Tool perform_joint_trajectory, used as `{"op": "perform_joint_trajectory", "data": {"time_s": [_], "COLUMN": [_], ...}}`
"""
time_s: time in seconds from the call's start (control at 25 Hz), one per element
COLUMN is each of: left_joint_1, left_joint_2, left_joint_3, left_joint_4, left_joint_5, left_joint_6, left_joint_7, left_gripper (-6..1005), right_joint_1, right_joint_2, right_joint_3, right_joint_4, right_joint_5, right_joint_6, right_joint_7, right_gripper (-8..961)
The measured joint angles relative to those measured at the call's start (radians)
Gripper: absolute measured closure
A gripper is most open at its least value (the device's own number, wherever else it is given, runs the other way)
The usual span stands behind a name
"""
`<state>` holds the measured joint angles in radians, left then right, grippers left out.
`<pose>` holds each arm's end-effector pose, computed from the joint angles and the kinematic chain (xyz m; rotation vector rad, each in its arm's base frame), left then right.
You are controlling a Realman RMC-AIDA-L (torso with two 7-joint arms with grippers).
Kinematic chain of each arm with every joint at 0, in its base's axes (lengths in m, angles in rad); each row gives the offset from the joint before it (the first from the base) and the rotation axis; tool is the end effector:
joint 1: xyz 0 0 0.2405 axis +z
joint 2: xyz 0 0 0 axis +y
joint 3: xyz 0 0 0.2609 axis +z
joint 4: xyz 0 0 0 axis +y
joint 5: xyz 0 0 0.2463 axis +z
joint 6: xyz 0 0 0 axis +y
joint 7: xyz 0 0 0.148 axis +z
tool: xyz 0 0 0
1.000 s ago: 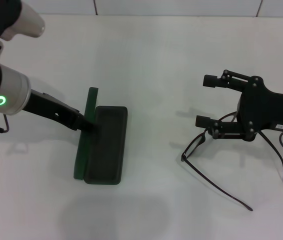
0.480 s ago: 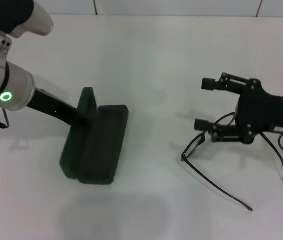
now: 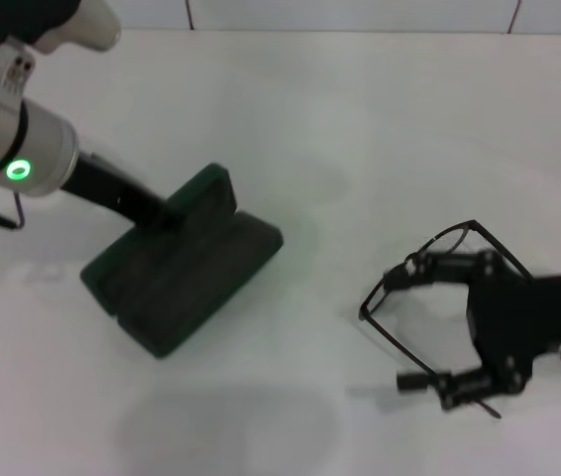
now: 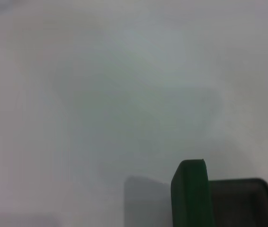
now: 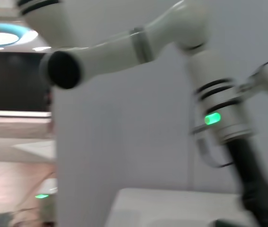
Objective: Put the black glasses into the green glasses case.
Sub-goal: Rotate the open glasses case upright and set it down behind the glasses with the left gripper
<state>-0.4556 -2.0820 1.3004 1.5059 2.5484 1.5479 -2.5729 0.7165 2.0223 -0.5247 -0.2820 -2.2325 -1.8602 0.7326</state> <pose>-0.1942 0.3786 0.0317 -2.4871 -1.0203 0.3039 0.2456 0.3245 -0.0409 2.9293 0.2143 -0.9902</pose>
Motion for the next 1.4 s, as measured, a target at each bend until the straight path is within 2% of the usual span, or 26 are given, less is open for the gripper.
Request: {"op": "perform_joint_trajectory", "data": {"time_s": [0.12, 0.24, 0.32, 0.36, 0.4, 0.48, 0.56, 0.84, 1.08, 1.4], "left_joint_1": [-0.052, -0.129, -0.217, -0.284, -0.300, -0.383, -0.444, -0.471, -0.472, -0.477], "left_joint_2": [0.004, 0.010, 0.013, 0.010, 0.008, -0.003, -0.009, -0.011, -0.012, -0.016], "left_joint_3": [-0.011, -0.016, -0.012, -0.011, -0.011, -0.001, 0.043, 0.247, 0.295, 0.377], "left_joint_4": [-0.014, -0.081, -0.181, -0.255, -0.277, -0.384, -0.465, -0.465, -0.406, -0.418], "left_joint_5": [0.001, 0.002, 0.008, 0.027, 0.034, 0.070, 0.087, 0.074, 0.056, 0.091], "left_joint_6": [-0.040, -0.120, -0.176, -0.195, -0.200, -0.220, -0.245, -0.284, -0.295, -0.301], "left_joint_7": [0.059, 0.162, 0.260, 0.321, 0.337, 0.389, 0.397, 0.402, 0.433, 0.396], "left_gripper": [800, 793, 788, 786, 783, 779, 774, 757, 743, 724], "right_joint_1": [-0.001, -0.002, -0.005, -0.007, -0.009, -0.010, -0.010, -0.032, -0.036, -0.036], "right_joint_2": [0.004, 0.005, 0.005, 0.005, 0.005, 0.005, 0.006, 0.006, 0.006, 0.006], "right_joint_3": [-0.039, -0.046, -0.045, -0.043, -0.041, -0.039, -0.037, -0.037, -0.036, -0.035], "right_joint_4": [0.022, 0.060, 0.075, 0.081, 0.084, 0.087, 0.095, 0.108, 0.108, 0.114], "right_joint_5": [0.000, 0.000, 0.000, 0.000, 0.000, 0.000, 0.003, 0.053, 0.063, 0.080], "right_joint_6": [-0.004, 0.004, 0.007, 0.008, 0.009, 0.010, 0.019, 0.059, 0.091, 0.105], "right_joint_7": [-0.041, -0.103, -0.132, -0.143, -0.147, -0.148, -0.148, -0.159, -0.160, -0.160], "right_gripper": [171, 172, 174, 174, 175, 176, 177, 182, 186, 191]}}
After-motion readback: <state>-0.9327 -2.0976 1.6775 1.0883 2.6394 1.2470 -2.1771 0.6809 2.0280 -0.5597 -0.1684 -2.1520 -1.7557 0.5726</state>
